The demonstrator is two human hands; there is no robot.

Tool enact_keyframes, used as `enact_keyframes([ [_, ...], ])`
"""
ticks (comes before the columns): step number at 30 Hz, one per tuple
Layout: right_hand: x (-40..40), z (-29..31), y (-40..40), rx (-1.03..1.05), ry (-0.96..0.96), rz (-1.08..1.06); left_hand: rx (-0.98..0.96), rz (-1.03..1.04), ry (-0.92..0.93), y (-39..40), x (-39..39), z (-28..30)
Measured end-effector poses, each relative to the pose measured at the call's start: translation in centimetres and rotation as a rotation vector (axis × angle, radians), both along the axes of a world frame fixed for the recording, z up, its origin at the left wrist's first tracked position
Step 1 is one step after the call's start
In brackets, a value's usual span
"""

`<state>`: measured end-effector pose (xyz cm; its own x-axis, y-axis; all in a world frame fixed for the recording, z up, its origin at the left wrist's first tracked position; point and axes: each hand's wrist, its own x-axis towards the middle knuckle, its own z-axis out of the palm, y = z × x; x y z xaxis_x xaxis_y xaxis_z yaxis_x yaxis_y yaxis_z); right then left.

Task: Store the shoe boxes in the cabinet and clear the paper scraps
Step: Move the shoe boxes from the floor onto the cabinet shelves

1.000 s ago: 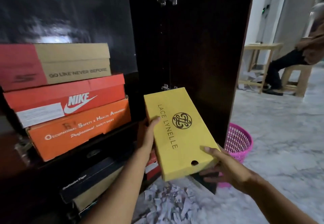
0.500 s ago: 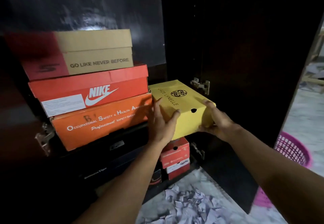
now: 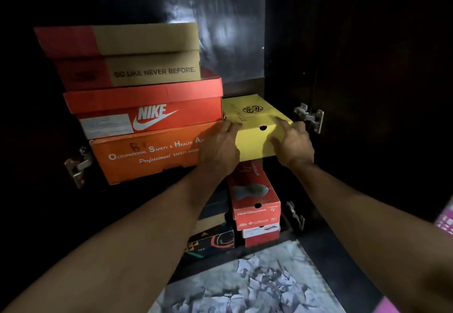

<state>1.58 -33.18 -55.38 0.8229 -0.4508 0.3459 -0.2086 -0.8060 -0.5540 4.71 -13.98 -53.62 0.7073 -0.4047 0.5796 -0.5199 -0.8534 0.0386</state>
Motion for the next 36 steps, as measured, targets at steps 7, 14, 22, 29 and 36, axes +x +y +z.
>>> enact_keyframes([
  [7,2.4,0.8,-1.4,-0.057,0.082,0.008,0.335,0.077,0.106,-1.2,1.0,1.5],
  [14,2.3,1.0,-1.6,-0.08,0.13,0.017,0.335,0.067,0.274,-1.3,1.3,1.1],
  [22,-4.4,-0.8,-1.1,0.036,-0.005,0.117,0.124,0.04,0.112,-1.1,-0.9,0.0],
  [29,-18.2,-6.3,-3.1,0.073,-0.019,0.199,-0.052,-0.434,0.11,-5.7,-8.7,-4.7],
  [36,-35.6,-13.5,-8.7,0.178,0.041,-0.119,-0.065,-0.84,0.4,-14.8,-19.8,-12.0],
])
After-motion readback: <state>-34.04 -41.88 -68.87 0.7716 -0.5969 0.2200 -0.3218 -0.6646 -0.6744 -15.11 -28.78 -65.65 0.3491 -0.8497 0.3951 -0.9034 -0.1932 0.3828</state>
